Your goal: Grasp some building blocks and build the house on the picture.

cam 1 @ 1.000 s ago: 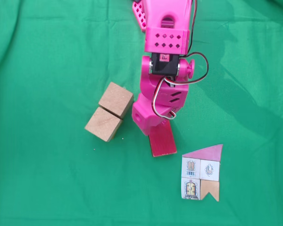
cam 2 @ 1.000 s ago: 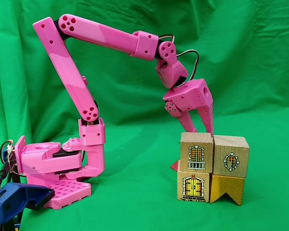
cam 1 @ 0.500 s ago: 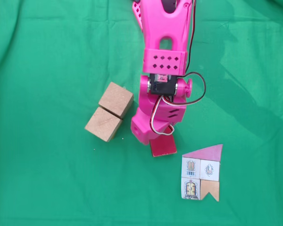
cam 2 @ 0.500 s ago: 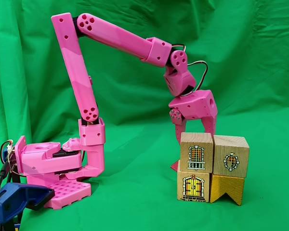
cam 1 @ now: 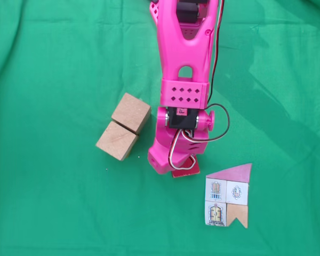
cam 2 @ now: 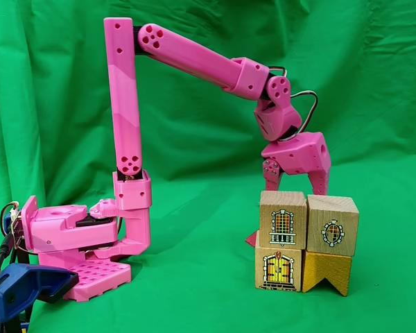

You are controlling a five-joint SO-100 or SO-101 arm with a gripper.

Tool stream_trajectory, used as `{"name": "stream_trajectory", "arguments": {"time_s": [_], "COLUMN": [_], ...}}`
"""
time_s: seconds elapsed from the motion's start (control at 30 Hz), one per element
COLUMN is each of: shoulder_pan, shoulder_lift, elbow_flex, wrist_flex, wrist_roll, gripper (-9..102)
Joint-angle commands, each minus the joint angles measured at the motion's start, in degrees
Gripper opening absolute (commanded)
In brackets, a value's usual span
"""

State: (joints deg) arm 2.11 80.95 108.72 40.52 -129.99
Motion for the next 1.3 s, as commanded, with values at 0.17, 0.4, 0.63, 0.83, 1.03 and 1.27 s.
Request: {"name": "stream_trajectory", "arguments": {"time_s": [0.17,0.4,0.63,0.83,1.03,1.27], "shoulder_pan": [0.1,-2.2,-2.5,-2.5,-2.5,-2.5], "shoulder_lift": [-2.6,-5.9,-7.6,-7.6,-7.6,-7.6], "elbow_flex": [-2.5,-7.2,-8.5,-7.6,-7.6,-7.6], "wrist_flex": [-0.4,-0.4,-0.4,-0.4,-0.4,-0.4], "wrist_roll": [-0.5,0.0,0.3,0.4,0.4,0.4], "gripper": [38,37,37,36,36,34]}}
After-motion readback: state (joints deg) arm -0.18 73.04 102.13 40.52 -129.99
